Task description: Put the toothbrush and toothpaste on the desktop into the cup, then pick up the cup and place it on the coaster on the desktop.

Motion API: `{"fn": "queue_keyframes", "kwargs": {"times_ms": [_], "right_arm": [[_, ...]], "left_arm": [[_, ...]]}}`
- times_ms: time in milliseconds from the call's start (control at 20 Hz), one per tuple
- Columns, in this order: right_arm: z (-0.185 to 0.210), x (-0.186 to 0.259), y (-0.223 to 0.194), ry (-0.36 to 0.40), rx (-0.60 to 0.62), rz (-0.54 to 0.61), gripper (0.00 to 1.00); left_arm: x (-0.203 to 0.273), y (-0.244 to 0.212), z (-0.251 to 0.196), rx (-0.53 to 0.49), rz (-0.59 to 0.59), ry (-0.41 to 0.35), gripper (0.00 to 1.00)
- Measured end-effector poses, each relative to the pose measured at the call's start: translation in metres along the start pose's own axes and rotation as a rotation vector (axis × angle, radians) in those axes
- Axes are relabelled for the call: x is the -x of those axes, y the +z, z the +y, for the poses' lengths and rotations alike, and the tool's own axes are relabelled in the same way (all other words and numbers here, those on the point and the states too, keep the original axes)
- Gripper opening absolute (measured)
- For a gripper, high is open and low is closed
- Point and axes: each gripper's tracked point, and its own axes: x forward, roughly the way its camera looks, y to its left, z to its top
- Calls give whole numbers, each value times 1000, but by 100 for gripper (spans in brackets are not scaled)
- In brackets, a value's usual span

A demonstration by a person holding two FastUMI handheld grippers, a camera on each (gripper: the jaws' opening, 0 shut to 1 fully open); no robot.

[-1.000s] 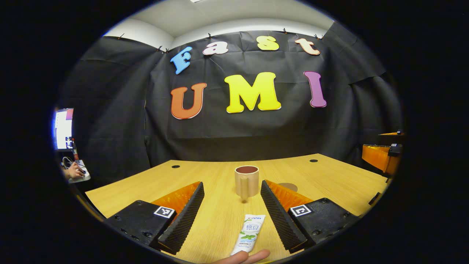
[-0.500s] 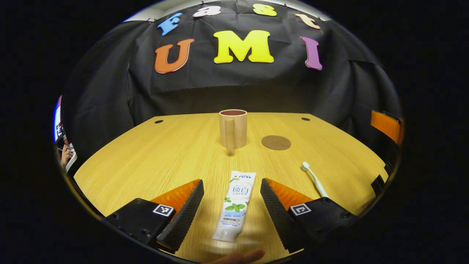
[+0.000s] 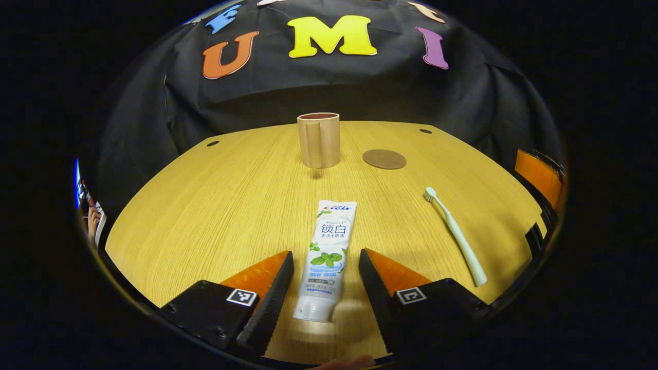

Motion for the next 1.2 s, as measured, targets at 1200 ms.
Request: {"fn": "queue_keyframes", "kwargs": {"times_ms": [1200], "right_arm": [[36,0,5,43,47,69,92]], "left_arm": [[4,30,7,-14,-178,-30,47]]}}
